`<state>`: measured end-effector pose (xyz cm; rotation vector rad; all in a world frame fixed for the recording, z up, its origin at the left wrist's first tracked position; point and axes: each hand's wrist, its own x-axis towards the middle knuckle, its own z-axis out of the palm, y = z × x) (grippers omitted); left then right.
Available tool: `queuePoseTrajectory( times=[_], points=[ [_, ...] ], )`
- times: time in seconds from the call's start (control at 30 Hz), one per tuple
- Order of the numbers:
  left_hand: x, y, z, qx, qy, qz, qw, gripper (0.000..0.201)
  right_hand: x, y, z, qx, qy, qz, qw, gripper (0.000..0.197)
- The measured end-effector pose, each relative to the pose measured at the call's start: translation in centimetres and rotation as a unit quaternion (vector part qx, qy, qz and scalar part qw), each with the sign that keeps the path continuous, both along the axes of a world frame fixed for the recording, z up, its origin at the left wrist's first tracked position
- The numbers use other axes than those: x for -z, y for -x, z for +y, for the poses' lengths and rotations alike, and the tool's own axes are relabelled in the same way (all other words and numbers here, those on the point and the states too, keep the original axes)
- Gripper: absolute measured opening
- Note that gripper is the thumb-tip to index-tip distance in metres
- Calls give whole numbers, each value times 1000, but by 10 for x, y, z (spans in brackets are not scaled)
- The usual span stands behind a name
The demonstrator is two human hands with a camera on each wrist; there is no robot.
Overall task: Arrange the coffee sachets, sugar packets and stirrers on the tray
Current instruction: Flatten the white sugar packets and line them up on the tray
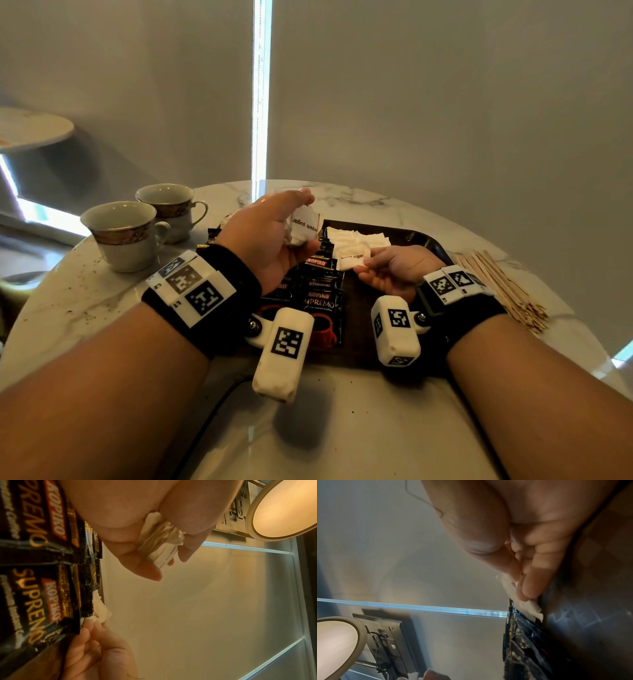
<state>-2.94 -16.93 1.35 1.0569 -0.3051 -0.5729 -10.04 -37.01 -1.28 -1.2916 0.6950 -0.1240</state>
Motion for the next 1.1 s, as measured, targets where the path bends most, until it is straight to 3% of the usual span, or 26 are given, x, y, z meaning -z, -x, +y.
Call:
queuePoseTrajectory(
  times=[0.47, 0.7, 1.1],
  points=[
    [-1, 3, 0, 2, -1, 4, 1000, 23, -4, 2, 5, -7, 30, 21, 999, 39],
    [1, 2, -1, 4, -1, 6, 1000, 22, -7, 6, 8, 19, 52, 12, 998, 21],
    [0, 2, -1, 4, -5, 11, 1000, 23, -5, 4, 5, 29, 115, 38, 992, 17]
  ],
)
